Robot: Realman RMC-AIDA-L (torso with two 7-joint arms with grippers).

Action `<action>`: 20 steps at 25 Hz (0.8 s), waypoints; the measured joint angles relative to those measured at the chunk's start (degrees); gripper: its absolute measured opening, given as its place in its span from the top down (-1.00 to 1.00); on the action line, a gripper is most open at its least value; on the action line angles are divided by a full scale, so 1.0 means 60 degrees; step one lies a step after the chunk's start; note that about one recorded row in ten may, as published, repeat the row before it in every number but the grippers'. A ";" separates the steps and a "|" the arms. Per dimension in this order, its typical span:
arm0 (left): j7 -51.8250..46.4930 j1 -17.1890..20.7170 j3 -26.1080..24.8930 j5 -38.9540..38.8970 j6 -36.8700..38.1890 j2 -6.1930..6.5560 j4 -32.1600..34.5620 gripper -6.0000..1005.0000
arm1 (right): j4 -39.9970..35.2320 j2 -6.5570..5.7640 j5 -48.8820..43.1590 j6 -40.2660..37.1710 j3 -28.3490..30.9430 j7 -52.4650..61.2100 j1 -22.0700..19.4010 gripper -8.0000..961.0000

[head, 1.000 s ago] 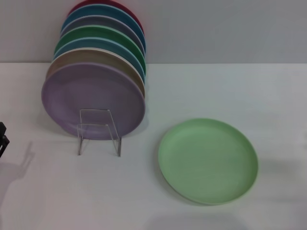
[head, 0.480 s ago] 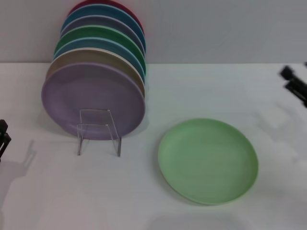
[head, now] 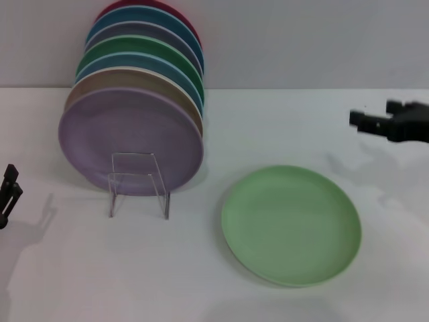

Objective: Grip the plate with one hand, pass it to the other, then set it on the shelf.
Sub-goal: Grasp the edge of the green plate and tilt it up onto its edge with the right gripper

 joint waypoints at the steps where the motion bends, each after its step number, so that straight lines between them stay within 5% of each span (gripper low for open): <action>1: 0.0000 -0.0008 0.0002 0.0003 -0.0051 0.0000 -0.0023 -0.68 | 0.0073 0.0013 -0.0726 0.0527 0.0170 0.0678 0.0241 -0.65; 7: 0.0000 -0.0074 0.0015 0.0033 -0.0298 0.0000 -0.0090 -0.68 | -0.0410 0.0032 -0.2880 0.2519 0.0530 0.1664 0.1398 -0.63; 20: 0.0000 -0.0079 0.0220 -0.0025 -0.0324 0.0000 -0.0214 -0.68 | -0.2462 0.0034 -0.3989 0.2721 0.0465 0.1502 0.2703 -0.59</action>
